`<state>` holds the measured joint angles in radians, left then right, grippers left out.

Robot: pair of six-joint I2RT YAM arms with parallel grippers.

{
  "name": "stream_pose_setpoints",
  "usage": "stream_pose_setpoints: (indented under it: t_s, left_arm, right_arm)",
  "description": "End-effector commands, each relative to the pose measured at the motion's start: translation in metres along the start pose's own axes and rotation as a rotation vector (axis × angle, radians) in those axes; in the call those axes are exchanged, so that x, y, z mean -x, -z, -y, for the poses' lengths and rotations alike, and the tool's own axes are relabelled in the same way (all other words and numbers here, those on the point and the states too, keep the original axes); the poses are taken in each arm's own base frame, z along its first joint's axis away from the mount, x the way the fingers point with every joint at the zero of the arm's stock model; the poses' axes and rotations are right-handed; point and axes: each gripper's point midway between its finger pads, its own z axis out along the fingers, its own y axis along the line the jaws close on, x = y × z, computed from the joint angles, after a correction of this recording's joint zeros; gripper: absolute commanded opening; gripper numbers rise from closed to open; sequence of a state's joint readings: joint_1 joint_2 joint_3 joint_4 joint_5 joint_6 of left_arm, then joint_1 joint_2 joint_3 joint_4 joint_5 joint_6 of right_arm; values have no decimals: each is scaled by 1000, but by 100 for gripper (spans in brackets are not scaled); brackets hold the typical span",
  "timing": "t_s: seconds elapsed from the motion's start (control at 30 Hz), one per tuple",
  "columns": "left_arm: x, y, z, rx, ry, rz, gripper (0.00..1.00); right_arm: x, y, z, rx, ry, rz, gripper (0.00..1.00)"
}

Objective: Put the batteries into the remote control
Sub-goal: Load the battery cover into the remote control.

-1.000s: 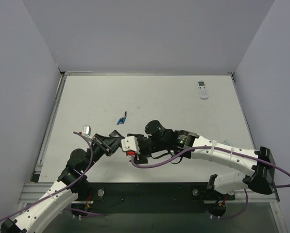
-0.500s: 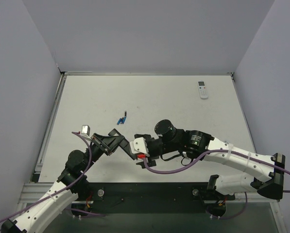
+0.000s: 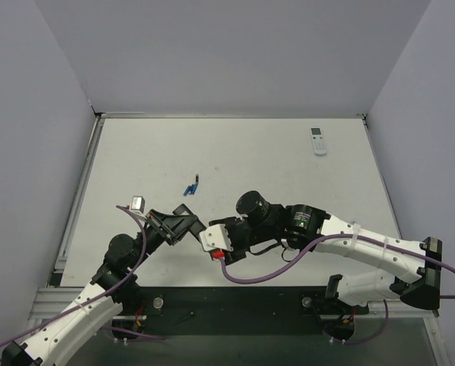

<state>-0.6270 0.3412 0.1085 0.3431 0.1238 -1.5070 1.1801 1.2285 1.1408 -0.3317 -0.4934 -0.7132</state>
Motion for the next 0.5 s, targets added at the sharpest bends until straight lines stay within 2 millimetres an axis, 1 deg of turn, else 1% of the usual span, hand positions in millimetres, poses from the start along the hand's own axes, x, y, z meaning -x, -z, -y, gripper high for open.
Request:
stream_pose_setpoints:
  t_s: [0.0, 0.2, 0.47]
  left_arm:
    - [-4, -1, 25, -77, -26, -29, 0]
    - [-7, -2, 28, -79, -31, -44, 0]
    - [-8, -2, 30, -86, -32, -50, 0]
  right_arm:
    - [17, 2, 7, -15, 68, 14, 46]
    - [12, -5, 6, -6, 97, -23, 46]
    - [-5, -12, 2, 22, 87, -89, 45]
